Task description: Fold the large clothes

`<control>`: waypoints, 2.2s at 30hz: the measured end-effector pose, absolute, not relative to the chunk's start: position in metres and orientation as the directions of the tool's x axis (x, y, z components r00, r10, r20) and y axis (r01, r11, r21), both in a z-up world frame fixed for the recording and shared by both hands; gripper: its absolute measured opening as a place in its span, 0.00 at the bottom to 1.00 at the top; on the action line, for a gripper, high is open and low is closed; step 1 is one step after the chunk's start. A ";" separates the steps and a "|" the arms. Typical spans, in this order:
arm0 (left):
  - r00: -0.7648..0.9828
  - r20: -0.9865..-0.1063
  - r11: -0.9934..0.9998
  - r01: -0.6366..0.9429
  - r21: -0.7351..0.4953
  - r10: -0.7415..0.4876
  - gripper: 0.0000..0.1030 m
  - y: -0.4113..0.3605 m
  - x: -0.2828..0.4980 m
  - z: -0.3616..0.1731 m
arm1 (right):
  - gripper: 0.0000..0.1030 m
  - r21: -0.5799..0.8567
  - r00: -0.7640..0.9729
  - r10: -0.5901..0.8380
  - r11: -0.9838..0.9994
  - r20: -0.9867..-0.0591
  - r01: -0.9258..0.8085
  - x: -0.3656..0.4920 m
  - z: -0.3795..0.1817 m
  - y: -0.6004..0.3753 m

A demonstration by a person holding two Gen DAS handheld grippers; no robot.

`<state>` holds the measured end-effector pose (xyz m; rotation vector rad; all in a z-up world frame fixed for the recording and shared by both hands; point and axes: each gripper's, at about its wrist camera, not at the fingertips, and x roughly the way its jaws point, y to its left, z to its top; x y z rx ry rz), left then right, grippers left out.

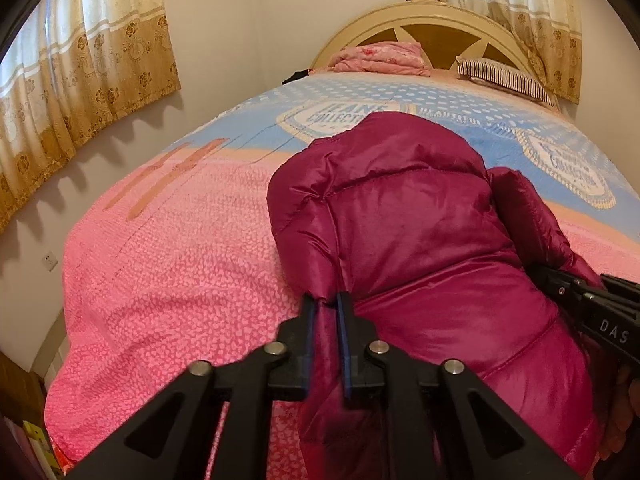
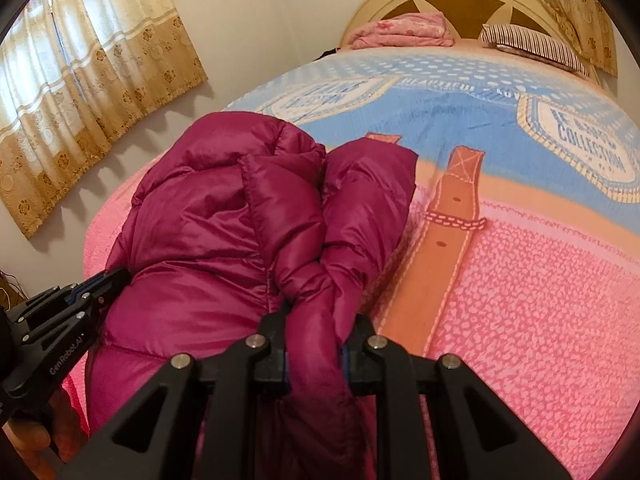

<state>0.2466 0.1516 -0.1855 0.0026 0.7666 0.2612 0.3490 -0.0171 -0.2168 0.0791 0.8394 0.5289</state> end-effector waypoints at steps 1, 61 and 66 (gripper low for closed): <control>0.687 -0.687 0.968 -0.230 0.104 0.237 0.14 0.151 0.248 -0.188 | 0.20 0.270 0.546 0.475 0.869 -0.690 -0.415 0.349 -0.217 -0.015; 0.851 -0.444 0.946 -0.324 -0.021 0.282 0.77 0.161 0.111 -0.037 | 0.74 0.120 0.765 0.444 0.889 -0.466 -0.442 0.209 -0.085 -0.031; 0.850 -0.445 0.947 -0.322 -0.017 0.281 0.77 0.162 0.111 -0.037 | 0.75 0.121 0.767 0.442 0.890 -0.466 -0.439 0.208 -0.085 -0.031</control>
